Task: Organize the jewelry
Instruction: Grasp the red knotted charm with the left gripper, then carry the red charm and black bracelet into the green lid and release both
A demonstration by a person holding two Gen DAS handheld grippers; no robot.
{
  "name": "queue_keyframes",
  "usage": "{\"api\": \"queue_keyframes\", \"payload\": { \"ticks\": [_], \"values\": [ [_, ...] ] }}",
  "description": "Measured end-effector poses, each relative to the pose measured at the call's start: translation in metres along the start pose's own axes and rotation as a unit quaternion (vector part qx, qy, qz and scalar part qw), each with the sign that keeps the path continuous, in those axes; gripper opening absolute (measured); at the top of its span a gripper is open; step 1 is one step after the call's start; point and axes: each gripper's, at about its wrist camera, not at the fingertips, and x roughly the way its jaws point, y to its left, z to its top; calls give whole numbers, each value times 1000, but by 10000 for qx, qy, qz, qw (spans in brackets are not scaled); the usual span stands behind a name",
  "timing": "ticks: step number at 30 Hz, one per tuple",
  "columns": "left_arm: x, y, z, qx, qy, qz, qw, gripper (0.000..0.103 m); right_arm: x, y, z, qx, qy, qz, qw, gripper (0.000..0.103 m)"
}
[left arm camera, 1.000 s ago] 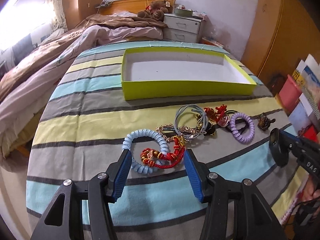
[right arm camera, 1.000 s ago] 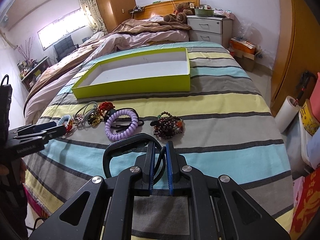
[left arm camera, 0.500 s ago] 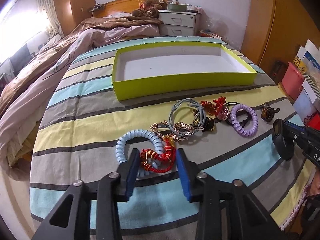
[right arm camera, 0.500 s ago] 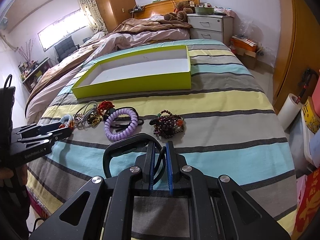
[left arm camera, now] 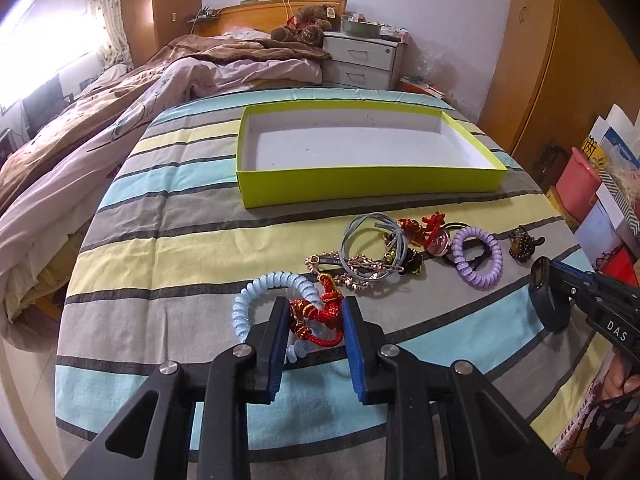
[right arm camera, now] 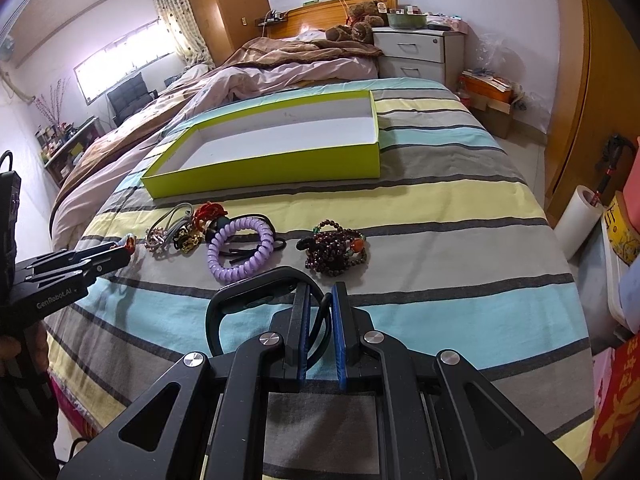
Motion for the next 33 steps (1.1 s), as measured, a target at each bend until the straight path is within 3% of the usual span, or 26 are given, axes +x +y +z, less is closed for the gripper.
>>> {"api": "queue_keyframes", "payload": {
  "ticks": [4, 9, 10, 21, 33],
  "values": [
    [6, 1, -3, 22, 153, -56, 9999, 27, 0, 0, 0, 13, -2, 6, 10000, 11],
    [-12, -1, -1, 41, -248, 22, 9997, 24, 1, -2, 1, 32, 13, -7, 10000, 11],
    [-13, -1, 0, 79, -251, 89, 9996, 17, 1, -2, 1, 42, 14, -7, 10000, 11],
    [-19, -6, 2, 86, -316, -77, 9994, 16, -3, -2, 4, 56, -54, -7, 10000, 11],
    [-16, -4, 52, 85, -480, -115, 9987, 17, -10, 2, 50, -34, -400, -3, 9992, 11]
  ]
}}
